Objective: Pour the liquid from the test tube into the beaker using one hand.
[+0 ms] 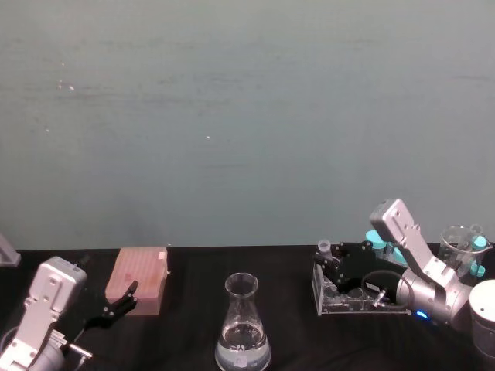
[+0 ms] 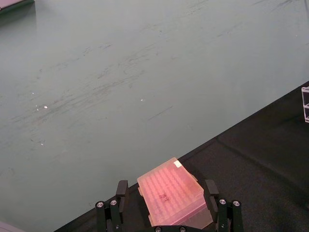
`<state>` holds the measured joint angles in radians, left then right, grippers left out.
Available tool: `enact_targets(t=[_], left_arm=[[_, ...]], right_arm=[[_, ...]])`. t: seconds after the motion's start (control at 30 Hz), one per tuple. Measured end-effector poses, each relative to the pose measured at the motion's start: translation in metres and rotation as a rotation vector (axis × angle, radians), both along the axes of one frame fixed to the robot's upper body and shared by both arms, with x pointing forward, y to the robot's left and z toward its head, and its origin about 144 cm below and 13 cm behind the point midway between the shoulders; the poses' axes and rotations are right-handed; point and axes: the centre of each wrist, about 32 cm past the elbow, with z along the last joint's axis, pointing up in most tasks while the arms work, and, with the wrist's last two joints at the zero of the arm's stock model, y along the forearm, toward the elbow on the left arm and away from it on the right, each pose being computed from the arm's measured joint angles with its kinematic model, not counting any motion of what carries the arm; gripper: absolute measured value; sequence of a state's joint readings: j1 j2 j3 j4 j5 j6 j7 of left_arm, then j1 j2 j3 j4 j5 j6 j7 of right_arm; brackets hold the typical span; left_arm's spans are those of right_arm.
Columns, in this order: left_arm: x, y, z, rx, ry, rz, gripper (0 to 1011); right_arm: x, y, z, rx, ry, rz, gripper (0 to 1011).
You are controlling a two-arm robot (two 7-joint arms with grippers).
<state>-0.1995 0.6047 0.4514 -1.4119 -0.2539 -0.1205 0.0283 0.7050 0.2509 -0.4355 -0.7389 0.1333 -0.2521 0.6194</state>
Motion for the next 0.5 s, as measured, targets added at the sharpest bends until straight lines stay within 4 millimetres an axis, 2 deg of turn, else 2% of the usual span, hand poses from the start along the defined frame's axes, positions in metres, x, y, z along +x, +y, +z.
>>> enact_targets(t=[0.5], left_arm=[[0.000, 0.000, 0.000, 0.000, 0.000, 0.000, 1000]], right_arm=[[-0.001, -0.002, 0.029, 0.059, -0.081, 0.006, 203]])
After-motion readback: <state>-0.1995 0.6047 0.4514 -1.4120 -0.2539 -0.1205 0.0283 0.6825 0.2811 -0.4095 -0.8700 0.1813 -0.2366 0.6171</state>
